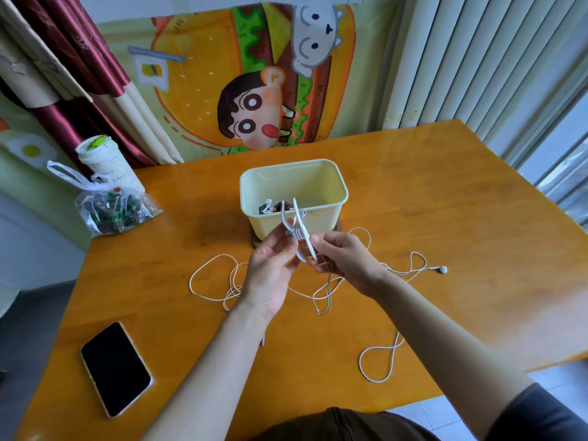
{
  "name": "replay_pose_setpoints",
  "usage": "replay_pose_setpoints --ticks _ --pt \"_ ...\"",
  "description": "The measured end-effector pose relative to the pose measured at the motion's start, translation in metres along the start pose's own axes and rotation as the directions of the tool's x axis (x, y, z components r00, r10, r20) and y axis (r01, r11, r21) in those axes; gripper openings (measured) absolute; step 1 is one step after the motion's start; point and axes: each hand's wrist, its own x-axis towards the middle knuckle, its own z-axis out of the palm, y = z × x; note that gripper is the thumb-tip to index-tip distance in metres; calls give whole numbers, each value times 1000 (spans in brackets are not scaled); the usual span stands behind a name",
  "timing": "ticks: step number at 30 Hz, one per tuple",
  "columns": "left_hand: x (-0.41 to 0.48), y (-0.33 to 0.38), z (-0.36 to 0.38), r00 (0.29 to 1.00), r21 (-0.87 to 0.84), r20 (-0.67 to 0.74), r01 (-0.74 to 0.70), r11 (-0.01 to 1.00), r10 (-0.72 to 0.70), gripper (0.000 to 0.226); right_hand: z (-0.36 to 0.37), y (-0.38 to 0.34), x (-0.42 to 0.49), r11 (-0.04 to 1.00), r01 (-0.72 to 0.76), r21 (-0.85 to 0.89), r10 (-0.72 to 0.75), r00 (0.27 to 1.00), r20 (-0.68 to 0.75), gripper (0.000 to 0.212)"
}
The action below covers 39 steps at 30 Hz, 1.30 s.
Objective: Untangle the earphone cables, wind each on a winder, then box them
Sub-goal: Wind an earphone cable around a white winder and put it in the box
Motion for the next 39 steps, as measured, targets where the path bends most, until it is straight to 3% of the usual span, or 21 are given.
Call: replay_pose_setpoints --ticks 5,10,14,17,21,25,27,30,32,35,39 --pt "-1 -1 -4 998 -42 16 54 998 -54 32 6 4 -1 960 -184 213 183 983 26 25" --pt "-4 -3 -6 992 -78 68 109 991 -104 32 7 8 -4 805 -386 451 385 917 99 23" --pt "-3 -7 -6 993 -122 48 112 986 -107 32 9 11 -6 710 -441 549 427 890 162 26" --pt "-2 -8 -7 994 -131 10 107 986 -107 33 10 14 -7 731 -424 534 409 899 155 24" --pt "-1 -9 -5 992 -125 -84 85 989 -96 33 13 23 -6 878 -268 396 283 959 21 26" --pt "4 -12 -5 963 -92 -266 23 995 -47 33 18 28 -8 955 -180 235 208 973 -98 20" --pt "5 -13 -5 934 -6 -356 -14 1000 11 33 23 28 -12 987 -138 78 148 978 -148 19" --pt "4 -15 -6 915 192 -370 -92 977 159 33 33 27 -16 993 -65 -94 50 987 -151 18" --pt "5 -15 -9 903 393 -338 -120 912 264 33 36 25 -16 977 -23 -211 -9 989 -148 18" --pt "8 -13 -19 897 703 -209 -138 697 389 34 31 17 -15 900 57 -431 -107 990 -94 19" --pt "6 -12 -35 914 854 -6 -206 478 406 36 12 -3 -16 759 144 -635 -212 977 -32 20"
